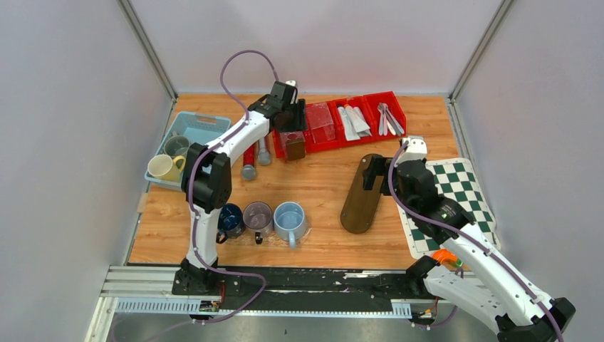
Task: Prepare toiletry sets of a toothbrush and toothpaste on the tray
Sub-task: Pick up the toothpaste holder from the storage box.
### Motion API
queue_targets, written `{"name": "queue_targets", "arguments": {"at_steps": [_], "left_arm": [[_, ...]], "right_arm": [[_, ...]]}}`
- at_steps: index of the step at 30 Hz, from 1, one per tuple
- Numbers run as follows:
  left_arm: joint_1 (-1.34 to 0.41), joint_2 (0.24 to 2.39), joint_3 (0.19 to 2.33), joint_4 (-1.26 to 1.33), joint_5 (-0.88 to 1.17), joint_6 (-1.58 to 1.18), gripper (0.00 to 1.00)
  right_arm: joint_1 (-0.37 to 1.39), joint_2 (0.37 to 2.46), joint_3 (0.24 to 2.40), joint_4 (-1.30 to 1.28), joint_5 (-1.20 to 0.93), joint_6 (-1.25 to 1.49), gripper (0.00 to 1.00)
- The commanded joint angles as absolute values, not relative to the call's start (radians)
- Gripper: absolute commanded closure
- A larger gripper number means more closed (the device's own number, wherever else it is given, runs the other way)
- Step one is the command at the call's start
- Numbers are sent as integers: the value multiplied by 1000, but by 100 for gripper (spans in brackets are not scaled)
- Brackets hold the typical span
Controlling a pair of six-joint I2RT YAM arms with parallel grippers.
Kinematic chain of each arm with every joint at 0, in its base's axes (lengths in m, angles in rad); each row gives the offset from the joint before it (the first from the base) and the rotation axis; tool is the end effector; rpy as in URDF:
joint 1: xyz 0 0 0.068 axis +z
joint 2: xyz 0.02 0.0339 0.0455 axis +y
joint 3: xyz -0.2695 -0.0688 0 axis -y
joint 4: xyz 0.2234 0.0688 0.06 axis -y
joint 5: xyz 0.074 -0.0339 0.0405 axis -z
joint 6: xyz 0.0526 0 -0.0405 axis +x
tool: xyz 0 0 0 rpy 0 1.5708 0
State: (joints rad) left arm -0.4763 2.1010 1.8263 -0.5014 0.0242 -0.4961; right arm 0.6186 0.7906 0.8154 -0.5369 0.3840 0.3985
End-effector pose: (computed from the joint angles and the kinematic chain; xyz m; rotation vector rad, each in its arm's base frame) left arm 0.4241 -0.2203 0.2545 -0.0116 2.4035 -0.4970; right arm 0.1412 0.0763 0.3104 0.0065 2.0505 0.2344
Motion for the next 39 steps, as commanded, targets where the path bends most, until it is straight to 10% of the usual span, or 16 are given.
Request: {"name": "queue_targets", "arguments": {"at_steps": [1,39], "left_arm": [[-489,2121,1840,-578,-21,-500,37],[-451,2145,1987,-697,-59,-333,52]], "right_arm": [[614,776,808,-531,394,415,0],[613,842,879,-552,444,352,0]]}}
